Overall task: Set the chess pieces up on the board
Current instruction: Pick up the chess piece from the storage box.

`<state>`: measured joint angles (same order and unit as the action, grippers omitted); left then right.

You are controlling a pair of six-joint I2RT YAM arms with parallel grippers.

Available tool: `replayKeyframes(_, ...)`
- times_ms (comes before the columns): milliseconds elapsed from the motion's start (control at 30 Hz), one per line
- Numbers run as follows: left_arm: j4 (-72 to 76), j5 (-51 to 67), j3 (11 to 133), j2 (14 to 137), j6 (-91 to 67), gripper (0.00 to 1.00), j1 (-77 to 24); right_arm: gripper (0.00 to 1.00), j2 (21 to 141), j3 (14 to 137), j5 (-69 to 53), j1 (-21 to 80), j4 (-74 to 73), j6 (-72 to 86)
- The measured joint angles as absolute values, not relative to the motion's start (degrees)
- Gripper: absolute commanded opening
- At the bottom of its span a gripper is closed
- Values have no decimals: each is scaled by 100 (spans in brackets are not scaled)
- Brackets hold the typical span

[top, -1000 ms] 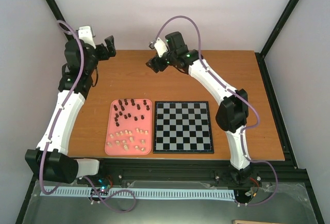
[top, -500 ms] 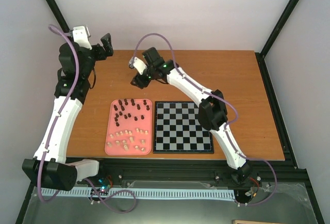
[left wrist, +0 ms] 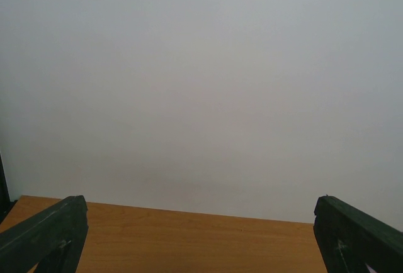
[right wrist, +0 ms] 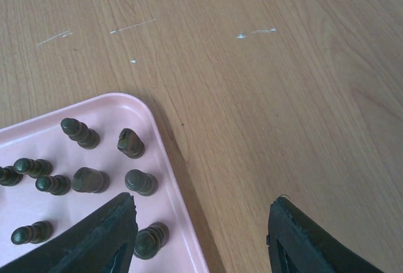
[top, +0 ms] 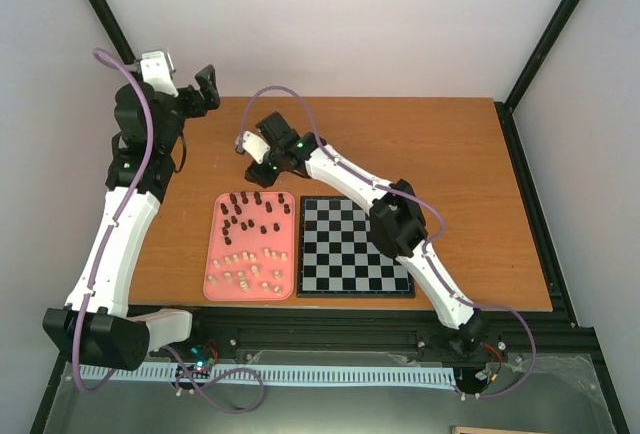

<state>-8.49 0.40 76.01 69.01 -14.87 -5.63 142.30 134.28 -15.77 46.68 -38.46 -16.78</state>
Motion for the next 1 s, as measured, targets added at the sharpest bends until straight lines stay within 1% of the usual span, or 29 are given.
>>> replayKeyframes(200,-849,38,7568,6901,-1487,100,-563,56,14309,13434,-1450,4882,-3833,-1789)
replayKeyframes(367,-849,36,7568,6901,-1487,100,-563,53,14405,13458,-1406,5022,-3813,-1822)
replayKeyframes(667,-840,16,7568,6919,-1485,100,-563,52,14615,13491,-1411,5028,-3791,-1872)
replayKeyframes(800,-840,16,7568,6941,-1485,100,-563,50,14641,13493,-1413,5030,-3793,-1896)
replayKeyframes(900,-838,16,7568,6943,-1487,100,-563,46,14641,13498,-1415,5030,-3789,-1909)
replayKeyframes(1000,-836,14,7568,6945,-1485,100,-563,46,14641,13496,-1420,5030,-3791,-1920)
